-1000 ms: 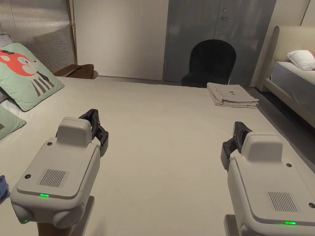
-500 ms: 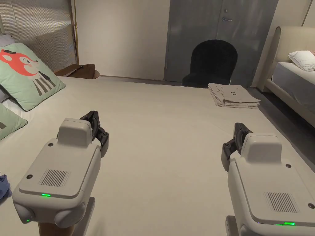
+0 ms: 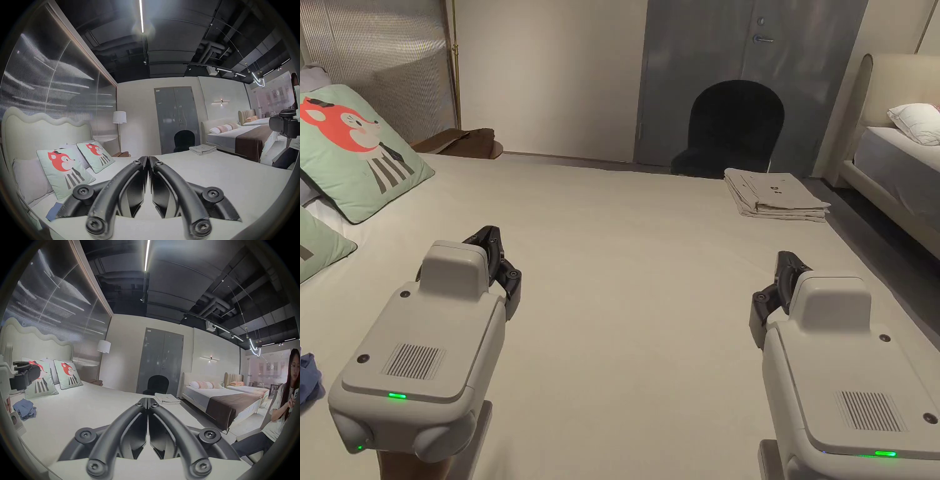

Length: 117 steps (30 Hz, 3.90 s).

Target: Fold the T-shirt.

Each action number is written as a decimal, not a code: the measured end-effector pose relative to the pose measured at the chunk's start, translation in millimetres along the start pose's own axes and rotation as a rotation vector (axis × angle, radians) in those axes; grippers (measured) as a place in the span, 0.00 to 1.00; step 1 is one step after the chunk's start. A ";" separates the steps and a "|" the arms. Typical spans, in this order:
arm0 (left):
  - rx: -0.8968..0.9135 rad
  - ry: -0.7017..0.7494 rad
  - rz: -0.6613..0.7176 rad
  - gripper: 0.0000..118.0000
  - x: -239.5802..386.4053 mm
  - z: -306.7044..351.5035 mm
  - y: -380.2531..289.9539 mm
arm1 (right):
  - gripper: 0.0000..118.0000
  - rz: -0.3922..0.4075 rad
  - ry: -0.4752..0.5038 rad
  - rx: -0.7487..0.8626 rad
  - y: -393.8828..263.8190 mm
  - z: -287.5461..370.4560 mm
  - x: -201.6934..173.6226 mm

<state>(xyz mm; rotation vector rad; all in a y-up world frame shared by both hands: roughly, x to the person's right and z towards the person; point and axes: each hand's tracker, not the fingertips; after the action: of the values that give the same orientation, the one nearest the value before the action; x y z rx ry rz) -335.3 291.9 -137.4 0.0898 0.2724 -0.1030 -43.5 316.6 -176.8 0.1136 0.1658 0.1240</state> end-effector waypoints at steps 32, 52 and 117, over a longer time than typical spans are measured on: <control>-0.034 -0.006 0.102 0.93 -16.8 -0.2 -0.7 | 0.97 -0.008 -0.040 -0.013 -3.6 -1.3 -3.3; -0.025 -0.023 0.075 0.93 -13.6 2.9 0.5 | 0.97 -0.019 -0.036 -0.004 -0.2 0.7 -2.3; -0.043 -0.030 0.055 0.93 -11.3 1.6 -2.4 | 0.97 -0.027 -0.037 0.003 -0.8 2.0 0.4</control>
<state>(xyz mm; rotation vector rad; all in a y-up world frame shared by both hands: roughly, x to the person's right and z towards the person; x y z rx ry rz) -346.0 290.3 -132.9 0.0526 0.2414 -0.0438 -42.7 315.6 -175.0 0.1161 0.1302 0.0948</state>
